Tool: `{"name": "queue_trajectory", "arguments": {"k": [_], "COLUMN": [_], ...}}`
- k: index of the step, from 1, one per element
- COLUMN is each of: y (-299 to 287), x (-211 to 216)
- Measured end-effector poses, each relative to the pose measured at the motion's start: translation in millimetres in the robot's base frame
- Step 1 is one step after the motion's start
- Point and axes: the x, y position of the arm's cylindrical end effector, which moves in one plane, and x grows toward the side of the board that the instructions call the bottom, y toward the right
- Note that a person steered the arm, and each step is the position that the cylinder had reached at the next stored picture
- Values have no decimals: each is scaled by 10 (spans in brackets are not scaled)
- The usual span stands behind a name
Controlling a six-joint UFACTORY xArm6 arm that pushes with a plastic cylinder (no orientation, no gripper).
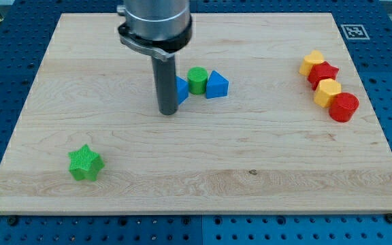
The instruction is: Move green circle along with blue triangle slightly to the centre of the board
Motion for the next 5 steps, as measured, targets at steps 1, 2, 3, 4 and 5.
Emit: {"name": "queue_trajectory", "arguments": {"k": [1, 2, 3, 4, 5], "y": [-212, -310, -161, 307, 502], "x": [-112, -164, 65, 147, 15]}}
